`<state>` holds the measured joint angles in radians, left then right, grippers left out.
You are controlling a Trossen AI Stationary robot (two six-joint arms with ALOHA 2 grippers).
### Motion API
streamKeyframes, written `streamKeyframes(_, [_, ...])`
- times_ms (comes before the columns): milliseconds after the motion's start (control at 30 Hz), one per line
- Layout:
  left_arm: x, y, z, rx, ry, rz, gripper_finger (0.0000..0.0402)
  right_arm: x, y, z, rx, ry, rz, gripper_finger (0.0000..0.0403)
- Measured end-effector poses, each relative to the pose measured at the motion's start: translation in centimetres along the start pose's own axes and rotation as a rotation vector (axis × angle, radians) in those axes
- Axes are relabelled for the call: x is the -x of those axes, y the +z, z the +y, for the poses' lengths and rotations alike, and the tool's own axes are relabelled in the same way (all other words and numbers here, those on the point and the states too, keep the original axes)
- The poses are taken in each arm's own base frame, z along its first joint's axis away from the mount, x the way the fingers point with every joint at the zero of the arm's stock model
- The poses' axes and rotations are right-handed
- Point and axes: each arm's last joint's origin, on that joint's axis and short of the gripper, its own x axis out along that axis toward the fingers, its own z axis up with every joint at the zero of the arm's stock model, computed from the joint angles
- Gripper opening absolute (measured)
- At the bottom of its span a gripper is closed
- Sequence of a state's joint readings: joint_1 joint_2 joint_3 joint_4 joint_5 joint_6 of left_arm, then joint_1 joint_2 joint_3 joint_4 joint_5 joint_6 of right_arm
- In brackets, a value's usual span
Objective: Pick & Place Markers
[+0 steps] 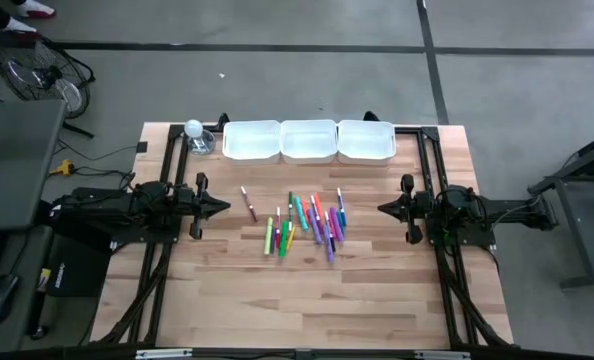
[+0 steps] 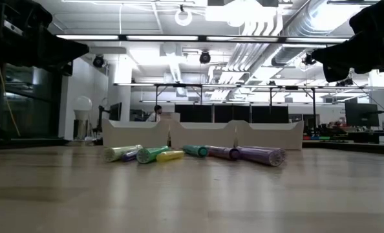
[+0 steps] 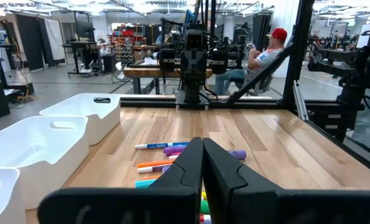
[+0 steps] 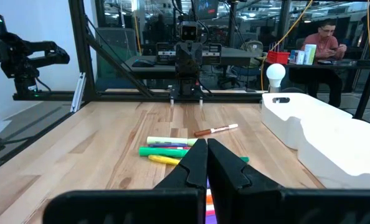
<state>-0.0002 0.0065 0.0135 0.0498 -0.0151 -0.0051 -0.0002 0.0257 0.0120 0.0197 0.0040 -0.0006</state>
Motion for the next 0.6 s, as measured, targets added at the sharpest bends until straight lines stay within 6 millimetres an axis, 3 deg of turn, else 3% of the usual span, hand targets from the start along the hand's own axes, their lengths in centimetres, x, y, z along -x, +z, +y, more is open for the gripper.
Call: streamKeyframes(600, [0.00, 0.00, 0.00, 0.000, 0.000, 0.000, 0.0001, 0.00, 0.03, 0.00, -0.023, 0.000, -0.004, 0.0000])
